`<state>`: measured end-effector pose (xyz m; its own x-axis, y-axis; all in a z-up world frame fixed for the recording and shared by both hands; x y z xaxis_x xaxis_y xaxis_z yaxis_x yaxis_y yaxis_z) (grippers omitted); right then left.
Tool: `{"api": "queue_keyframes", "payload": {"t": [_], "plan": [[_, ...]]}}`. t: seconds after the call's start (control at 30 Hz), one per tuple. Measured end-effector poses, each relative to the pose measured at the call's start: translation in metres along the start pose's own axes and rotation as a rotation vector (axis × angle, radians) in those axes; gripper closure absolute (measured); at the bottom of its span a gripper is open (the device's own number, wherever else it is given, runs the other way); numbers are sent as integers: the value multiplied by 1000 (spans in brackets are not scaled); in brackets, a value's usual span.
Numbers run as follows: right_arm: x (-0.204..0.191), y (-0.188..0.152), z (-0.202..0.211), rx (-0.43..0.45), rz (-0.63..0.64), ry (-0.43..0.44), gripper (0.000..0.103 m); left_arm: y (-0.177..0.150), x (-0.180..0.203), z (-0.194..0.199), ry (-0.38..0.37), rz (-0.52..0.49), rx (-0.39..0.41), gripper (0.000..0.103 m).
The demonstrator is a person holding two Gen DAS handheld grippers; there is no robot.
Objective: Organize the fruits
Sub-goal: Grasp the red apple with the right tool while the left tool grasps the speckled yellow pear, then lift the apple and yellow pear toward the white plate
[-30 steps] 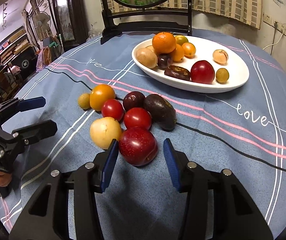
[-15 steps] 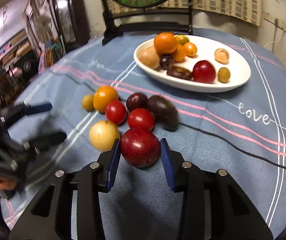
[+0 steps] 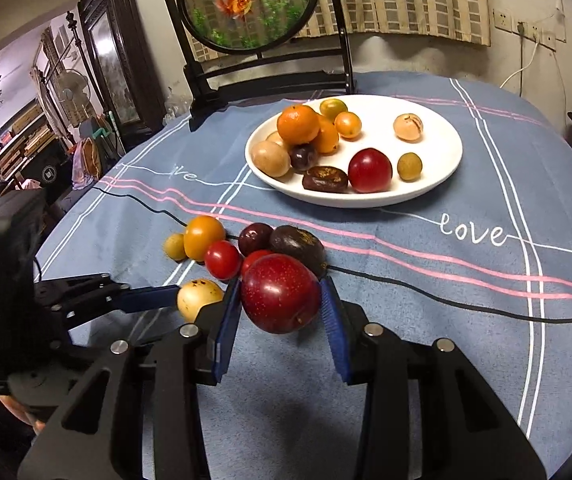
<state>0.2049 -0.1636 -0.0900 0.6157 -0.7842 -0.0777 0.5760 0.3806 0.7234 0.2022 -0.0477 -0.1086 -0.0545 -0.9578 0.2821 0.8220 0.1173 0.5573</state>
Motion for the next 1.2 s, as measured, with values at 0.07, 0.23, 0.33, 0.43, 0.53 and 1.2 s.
{"api": "queue_keyframes", "payload": {"t": [0.07, 0.23, 0.33, 0.43, 0.53, 1.2], "plan": [[-1, 1, 2, 7, 0, 5, 62, 2, 0, -1, -3, 13, -1, 54], [-1, 2, 5, 12, -3, 3, 62, 10, 3, -5, 3, 20, 1, 54], [0, 2, 5, 9, -9, -2, 62, 12, 6, -9, 8, 16, -1, 54], [2, 0, 3, -1, -13, -5, 62, 12, 11, -13, 4, 9, -10, 62], [2, -1, 2, -10, -21, -4, 63, 10, 13, -12, 23, -10, 2, 63], [38, 30, 20, 170, -98, -120, 62, 86, 20, 26, -26, -57, 142, 63]]}}
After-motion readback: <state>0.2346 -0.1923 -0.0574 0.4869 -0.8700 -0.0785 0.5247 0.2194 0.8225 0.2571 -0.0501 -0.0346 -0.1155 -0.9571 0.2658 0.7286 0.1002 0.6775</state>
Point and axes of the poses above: each gripper's, at about its wrist camera, not at the fingertips, and z roughly against the way its jaws point, x to its right, y to its top, the point moved 7 cm from there along -z, roughly the way its jaws point, and after that the axes turned 12 degrees about z, right-handed, at the moved point
